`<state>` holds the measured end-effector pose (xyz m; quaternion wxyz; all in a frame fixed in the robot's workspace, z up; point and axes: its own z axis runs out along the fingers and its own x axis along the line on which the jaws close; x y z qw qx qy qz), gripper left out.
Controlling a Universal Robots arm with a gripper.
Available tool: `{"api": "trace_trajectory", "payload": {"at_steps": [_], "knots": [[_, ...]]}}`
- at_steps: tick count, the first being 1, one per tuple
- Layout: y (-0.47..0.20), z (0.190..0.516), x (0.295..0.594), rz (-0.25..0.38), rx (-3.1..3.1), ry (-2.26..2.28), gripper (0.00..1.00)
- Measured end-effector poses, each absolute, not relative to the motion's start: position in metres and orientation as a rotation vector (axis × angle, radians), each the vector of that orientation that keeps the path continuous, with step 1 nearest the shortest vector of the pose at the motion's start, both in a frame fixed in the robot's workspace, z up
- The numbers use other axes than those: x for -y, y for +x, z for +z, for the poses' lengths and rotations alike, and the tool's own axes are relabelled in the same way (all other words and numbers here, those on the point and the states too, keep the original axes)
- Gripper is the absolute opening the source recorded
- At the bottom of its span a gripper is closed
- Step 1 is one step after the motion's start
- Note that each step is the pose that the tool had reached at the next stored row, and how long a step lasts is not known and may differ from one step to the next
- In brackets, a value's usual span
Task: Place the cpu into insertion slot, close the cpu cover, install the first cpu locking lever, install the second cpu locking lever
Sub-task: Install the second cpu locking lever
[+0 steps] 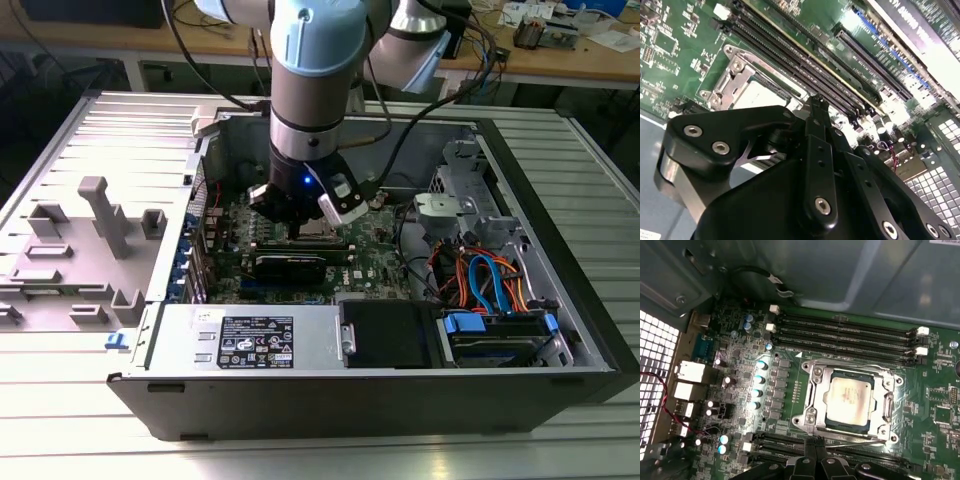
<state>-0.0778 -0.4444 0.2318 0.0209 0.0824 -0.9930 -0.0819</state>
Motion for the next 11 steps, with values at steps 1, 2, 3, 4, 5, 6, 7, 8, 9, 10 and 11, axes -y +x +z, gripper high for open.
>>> {"api": "trace_trajectory", "payload": {"at_steps": [1,2,3,4,5,6,7,8,9,10,11], "knots": [[-0.078,0.232,0.445,-0.273,3.078,0.256,0.11],[-0.078,0.231,0.445,-0.286,3.077,0.256,0.11],[-0.079,0.23,0.446,-0.292,3.077,0.256,0.11],[-0.079,0.228,0.446,-0.294,3.077,0.256,0.11],[-0.079,0.227,0.447,-0.296,3.077,0.256,0.11],[-0.079,0.226,0.447,-0.297,3.077,0.257,0.11],[-0.079,0.225,0.448,-0.299,3.077,0.256,0.11],[-0.08,0.223,0.448,-0.304,3.077,0.257,0.11],[-0.081,0.222,0.448,-0.309,3.077,0.257,0.11],[-0.081,0.221,0.448,-0.315,3.076,0.257,0.11],[-0.081,0.22,0.448,-0.319,3.076,0.257,0.11]]}}
